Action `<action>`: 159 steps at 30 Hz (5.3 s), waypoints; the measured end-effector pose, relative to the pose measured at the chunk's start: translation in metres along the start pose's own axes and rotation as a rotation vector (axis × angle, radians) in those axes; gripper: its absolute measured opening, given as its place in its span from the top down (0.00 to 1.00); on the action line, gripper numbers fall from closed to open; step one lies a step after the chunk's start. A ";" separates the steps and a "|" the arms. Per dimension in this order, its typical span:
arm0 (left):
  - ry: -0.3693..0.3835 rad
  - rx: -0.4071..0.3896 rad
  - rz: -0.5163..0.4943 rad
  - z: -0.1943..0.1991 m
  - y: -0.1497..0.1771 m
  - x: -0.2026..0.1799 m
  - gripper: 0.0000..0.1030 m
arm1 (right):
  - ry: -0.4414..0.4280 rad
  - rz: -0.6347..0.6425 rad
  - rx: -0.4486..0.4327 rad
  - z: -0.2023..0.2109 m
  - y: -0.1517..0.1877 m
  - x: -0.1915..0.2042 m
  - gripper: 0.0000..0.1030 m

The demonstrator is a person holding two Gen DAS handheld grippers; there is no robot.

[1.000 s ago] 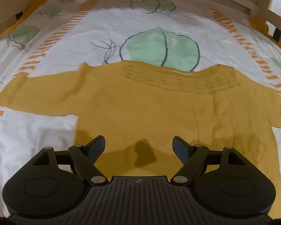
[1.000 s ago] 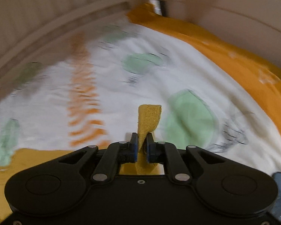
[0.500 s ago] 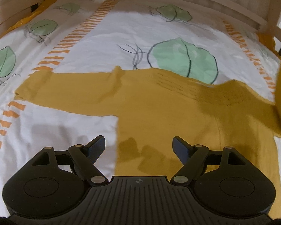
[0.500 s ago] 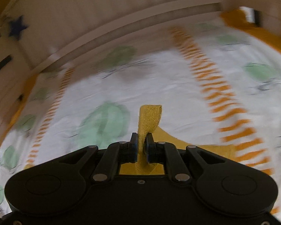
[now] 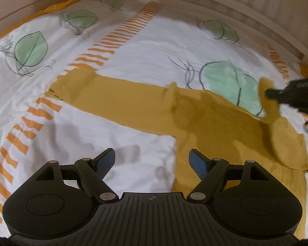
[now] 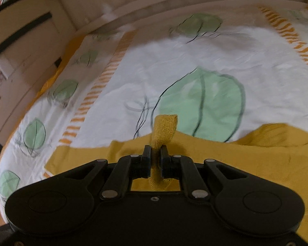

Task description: Fold small clothes

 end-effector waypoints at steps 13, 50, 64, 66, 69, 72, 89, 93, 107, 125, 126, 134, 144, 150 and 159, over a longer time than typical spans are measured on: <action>0.007 -0.003 0.003 0.002 -0.002 0.004 0.24 | -0.014 0.009 0.050 -0.087 0.030 0.051 0.83; 0.006 0.011 0.010 -0.022 0.002 -0.017 0.24 | 0.265 -0.173 -0.122 0.026 0.087 -0.157 0.10; 0.160 0.002 0.148 -0.047 0.001 0.001 0.24 | 0.204 -0.078 -0.149 0.058 0.110 -0.081 0.03; 0.143 -0.012 0.150 -0.049 0.002 0.004 0.24 | 0.168 -0.091 -0.114 0.055 0.115 -0.078 0.03; 0.086 -0.065 0.118 -0.051 -0.001 0.011 0.24 | 0.114 -0.101 -0.092 0.054 0.117 -0.073 0.03; 0.022 -0.088 0.102 -0.054 -0.006 0.026 0.24 | 0.069 -0.103 -0.096 0.059 0.118 -0.067 0.03; -0.019 -0.124 0.361 -0.087 -0.067 0.150 0.24 | -0.044 -0.062 -0.192 0.071 0.113 -0.040 0.00; -0.019 -0.119 0.439 -0.099 -0.075 0.171 0.24 | -0.066 -0.046 -0.208 0.070 0.113 -0.032 0.00; 0.046 -0.148 0.536 -0.133 -0.091 0.199 0.39 | -0.084 -0.029 -0.180 0.047 0.116 -0.018 0.00; 0.138 -0.376 0.183 -0.025 -0.127 0.065 0.89 | -0.067 -0.077 -0.161 0.055 0.116 -0.031 0.00; 0.156 -0.385 0.152 -0.017 -0.129 0.050 0.89 | -0.061 -0.085 -0.160 0.057 0.116 -0.033 0.00; 0.300 -0.411 -0.052 0.013 -0.119 -0.076 0.89 | -0.049 -0.179 -0.180 0.077 0.112 -0.061 0.00; 0.358 -0.296 -0.185 -0.047 -0.069 -0.196 0.89 | -0.018 -0.291 -0.248 0.110 0.103 -0.101 0.00; 0.408 -0.204 -0.225 -0.077 -0.035 -0.233 0.79 | -0.013 -0.350 -0.274 0.120 0.100 -0.119 0.00; 0.474 -0.211 -0.321 -0.053 -0.018 -0.237 0.55 | 0.021 -0.380 -0.308 0.128 0.097 -0.135 0.00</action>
Point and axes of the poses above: each gripper's, at about its wrist camera, not at the fingertips, and z roughly against the way its jaws point, x to its left, y to its underside, the point moved 3 cm from there along -z, roughly the way its jaws point, and after that the axes turned 6 degrees about x, right-handed, at the moved point
